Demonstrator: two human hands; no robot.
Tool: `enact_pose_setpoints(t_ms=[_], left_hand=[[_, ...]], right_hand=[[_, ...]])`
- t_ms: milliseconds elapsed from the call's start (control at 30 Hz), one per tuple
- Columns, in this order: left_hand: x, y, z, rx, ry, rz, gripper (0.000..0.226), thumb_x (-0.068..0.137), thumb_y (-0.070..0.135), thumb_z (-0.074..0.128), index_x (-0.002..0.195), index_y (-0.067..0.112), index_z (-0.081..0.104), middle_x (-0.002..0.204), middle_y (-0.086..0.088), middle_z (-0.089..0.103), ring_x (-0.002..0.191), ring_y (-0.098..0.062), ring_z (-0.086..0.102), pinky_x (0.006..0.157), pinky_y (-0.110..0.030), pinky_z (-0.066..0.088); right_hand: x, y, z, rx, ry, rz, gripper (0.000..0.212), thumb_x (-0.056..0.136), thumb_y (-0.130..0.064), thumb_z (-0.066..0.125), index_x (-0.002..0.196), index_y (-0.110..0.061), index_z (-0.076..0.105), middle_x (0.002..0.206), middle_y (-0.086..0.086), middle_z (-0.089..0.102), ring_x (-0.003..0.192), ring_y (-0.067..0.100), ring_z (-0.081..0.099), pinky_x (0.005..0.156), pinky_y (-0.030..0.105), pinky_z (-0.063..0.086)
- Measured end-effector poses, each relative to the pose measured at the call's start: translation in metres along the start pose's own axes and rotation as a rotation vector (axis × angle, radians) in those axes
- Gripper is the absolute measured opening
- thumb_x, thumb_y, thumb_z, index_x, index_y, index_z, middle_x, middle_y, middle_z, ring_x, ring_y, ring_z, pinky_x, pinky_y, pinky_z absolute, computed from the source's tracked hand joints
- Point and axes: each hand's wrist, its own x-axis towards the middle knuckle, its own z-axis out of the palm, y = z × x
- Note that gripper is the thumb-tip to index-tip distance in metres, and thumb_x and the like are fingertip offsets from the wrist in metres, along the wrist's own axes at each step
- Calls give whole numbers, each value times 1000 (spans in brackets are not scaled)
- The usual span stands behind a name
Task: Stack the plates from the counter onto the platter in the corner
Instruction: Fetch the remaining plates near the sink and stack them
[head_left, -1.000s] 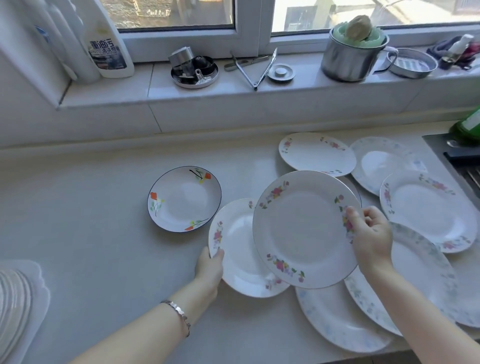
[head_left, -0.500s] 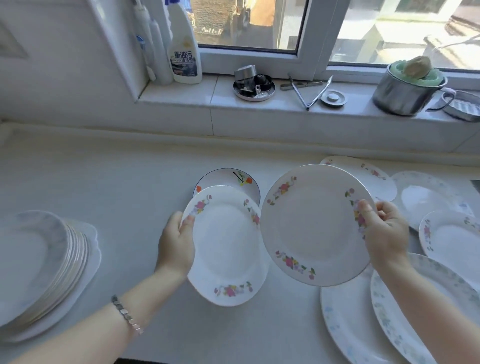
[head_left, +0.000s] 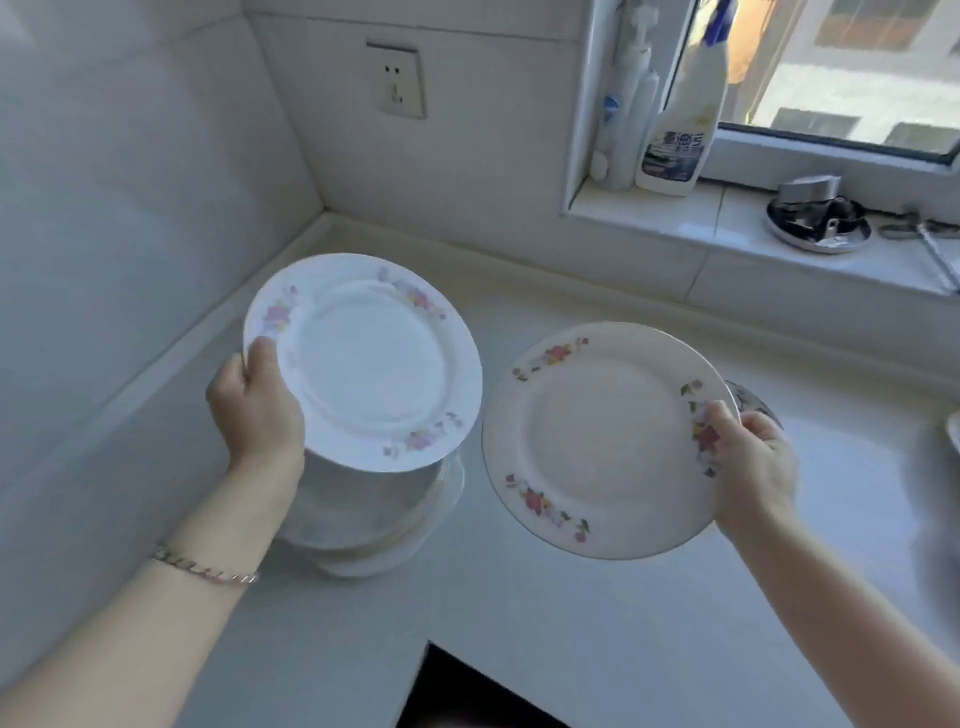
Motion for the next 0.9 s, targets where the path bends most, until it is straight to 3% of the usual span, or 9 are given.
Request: enact_pose_setpoints(t_ms=[133, 267, 533, 733, 900], left_hand=[[62, -11, -40, -127, 175, -67, 35, 90, 19, 47, 57, 20, 37, 60, 8, 39, 51, -2, 36, 48, -18, 33], [94, -33, -58, -217, 250, -177, 33, 90, 15, 45, 58, 20, 39, 62, 7, 41, 53, -6, 37, 44, -15, 33], [103, -68, -61, -326, 270, -291, 32, 92, 15, 46, 61, 21, 48, 65, 5, 52, 56, -8, 48, 48, -17, 41], [110, -81, -71, -323, 297, -350, 29, 91, 20, 46, 62, 22, 52, 69, 5, 57, 75, -22, 55, 69, -31, 47], [115, -87, -73, -316, 321, -354, 30, 92, 20, 46, 63, 21, 51, 68, 5, 56, 66, -16, 53, 64, -26, 46]], right_hand=[[-24, 10, 63, -8, -59, 71, 28, 84, -16, 58, 59, -13, 45, 38, -7, 48, 25, 2, 35, 30, 8, 26], [-45, 26, 111, -91, -118, 108, 29, 84, -18, 58, 60, -12, 44, 58, 4, 44, 48, 17, 40, 44, 22, 34], [-65, 45, 173, -183, -222, 175, 27, 85, -12, 55, 61, -11, 41, 60, 6, 44, 52, 20, 39, 49, 26, 30], [-65, 60, 190, -229, -242, 219, 29, 88, -17, 52, 63, -11, 40, 61, 4, 45, 53, 20, 39, 51, 26, 30], [-63, 74, 197, -400, -266, 70, 29, 89, -23, 48, 64, -13, 38, 62, 2, 43, 56, 19, 39, 51, 28, 29]])
